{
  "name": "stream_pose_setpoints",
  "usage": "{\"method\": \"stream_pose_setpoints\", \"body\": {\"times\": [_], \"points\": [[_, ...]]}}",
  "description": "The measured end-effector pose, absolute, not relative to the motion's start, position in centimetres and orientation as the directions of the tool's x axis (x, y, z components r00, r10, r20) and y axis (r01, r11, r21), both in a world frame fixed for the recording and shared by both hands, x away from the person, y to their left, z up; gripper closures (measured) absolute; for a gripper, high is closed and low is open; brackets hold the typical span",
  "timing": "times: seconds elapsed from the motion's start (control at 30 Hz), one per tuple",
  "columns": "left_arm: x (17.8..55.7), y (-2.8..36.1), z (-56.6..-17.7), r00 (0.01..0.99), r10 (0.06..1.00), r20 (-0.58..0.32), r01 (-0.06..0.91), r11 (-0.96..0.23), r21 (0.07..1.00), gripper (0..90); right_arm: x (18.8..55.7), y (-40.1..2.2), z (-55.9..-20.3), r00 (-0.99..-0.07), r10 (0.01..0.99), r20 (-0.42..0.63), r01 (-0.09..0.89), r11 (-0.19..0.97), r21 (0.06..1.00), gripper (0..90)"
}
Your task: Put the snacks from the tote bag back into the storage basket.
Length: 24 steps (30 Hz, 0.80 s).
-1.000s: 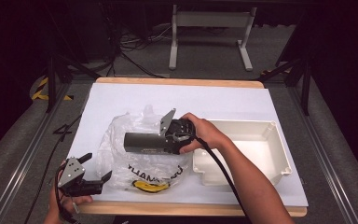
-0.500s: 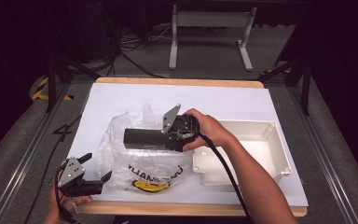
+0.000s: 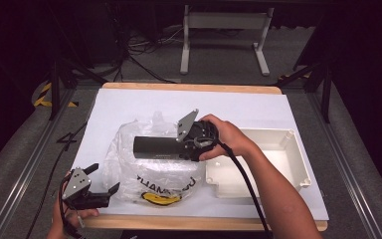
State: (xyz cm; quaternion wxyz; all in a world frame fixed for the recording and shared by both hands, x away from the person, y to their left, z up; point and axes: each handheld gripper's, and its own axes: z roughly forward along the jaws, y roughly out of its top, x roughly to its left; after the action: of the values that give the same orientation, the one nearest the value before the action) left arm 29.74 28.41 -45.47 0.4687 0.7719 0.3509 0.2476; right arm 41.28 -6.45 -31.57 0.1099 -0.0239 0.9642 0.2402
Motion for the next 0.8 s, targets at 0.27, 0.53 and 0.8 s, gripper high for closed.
{"method": "stream_pose_setpoints", "body": {"times": [0.27, 0.53, 0.8], "points": [[29.7, 28.4, -45.4, 0.628, 0.776, 0.052, 0.31, -0.311, 0.899, 5.2, 40.7, -7.0, -31.1, -0.973, -0.002, -0.232, -0.109, 0.888, 0.447, 42.9], [29.7, 28.4, -45.4, 0.625, 0.778, 0.056, 0.309, -0.313, 0.898, 5.2, 40.2, -8.9, -30.5, -0.97, 0.008, -0.244, -0.107, 0.885, 0.454, 42.9], [29.7, 28.3, -45.4, 0.623, 0.78, 0.064, 0.309, -0.32, 0.896, 5.2, 40.0, -11.3, -30.2, -0.968, 0.036, -0.25, -0.086, 0.884, 0.459, 42.9]]}}
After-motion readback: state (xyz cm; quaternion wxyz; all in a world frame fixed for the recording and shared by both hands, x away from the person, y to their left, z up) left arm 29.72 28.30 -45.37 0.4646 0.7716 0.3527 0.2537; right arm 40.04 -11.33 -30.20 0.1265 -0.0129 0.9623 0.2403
